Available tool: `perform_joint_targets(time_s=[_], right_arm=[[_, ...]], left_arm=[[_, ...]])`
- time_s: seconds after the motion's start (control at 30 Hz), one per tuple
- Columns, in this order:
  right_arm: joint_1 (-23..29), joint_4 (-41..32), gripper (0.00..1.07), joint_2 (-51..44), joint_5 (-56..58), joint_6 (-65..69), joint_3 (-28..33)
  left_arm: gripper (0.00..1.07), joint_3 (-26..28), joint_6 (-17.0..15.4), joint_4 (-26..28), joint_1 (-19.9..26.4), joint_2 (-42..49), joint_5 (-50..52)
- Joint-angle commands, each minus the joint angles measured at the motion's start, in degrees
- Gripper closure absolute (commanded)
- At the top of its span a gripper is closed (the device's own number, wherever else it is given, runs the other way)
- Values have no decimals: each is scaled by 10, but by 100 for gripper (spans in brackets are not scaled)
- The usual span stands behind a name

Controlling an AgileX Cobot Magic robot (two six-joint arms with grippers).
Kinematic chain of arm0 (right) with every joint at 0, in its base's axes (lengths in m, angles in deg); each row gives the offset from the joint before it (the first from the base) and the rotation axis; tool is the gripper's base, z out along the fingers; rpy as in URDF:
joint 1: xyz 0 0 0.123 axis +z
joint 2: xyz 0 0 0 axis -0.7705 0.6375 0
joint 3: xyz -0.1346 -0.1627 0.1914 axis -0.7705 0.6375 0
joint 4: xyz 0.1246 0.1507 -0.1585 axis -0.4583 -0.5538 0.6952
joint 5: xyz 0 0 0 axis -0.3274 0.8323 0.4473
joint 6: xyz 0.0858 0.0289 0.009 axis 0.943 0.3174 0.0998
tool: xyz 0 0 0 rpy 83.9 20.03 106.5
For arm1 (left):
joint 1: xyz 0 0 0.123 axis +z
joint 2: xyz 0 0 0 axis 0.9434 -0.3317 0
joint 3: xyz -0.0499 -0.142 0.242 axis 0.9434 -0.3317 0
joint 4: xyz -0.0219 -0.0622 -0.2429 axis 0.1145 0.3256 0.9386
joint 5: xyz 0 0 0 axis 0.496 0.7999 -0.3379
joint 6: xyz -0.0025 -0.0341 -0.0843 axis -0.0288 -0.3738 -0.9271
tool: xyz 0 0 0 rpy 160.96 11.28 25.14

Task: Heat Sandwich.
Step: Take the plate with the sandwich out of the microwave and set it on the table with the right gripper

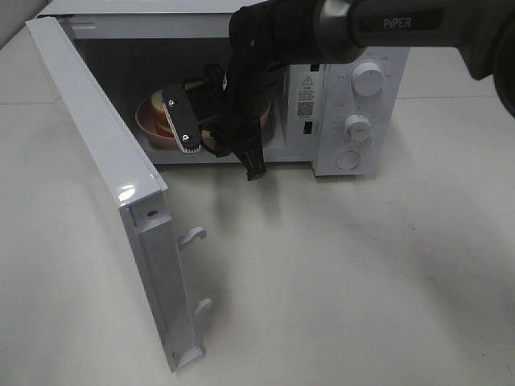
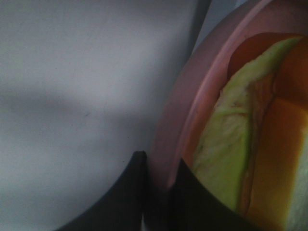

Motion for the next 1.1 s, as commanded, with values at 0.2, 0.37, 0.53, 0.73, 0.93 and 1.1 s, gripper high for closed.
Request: perform_joint_targets(time_s=[0.2, 0.37, 0.53, 0.73, 0.93, 1.1], right_arm=[[1, -4, 107, -52, -8, -34, 52], [1, -20, 107, -84, -9, -60, 85], [1, -48, 107, -124, -9, -112, 143], [1, -49, 107, -175, -23, -129, 199], [2, -78, 107, -234, -50, -172, 269], [2, -98, 107, -286, -75, -209, 332]], left_arm=[[5, -1, -1, 3, -3, 14, 7], [5, -1, -1, 3, -3, 14, 7], [5, -1, -1, 3, -3, 14, 7], [5, -1, -1, 3, -3, 14, 7], [5, -1, -1, 3, -3, 14, 7], [5, -1, -1, 3, -3, 14, 7]])
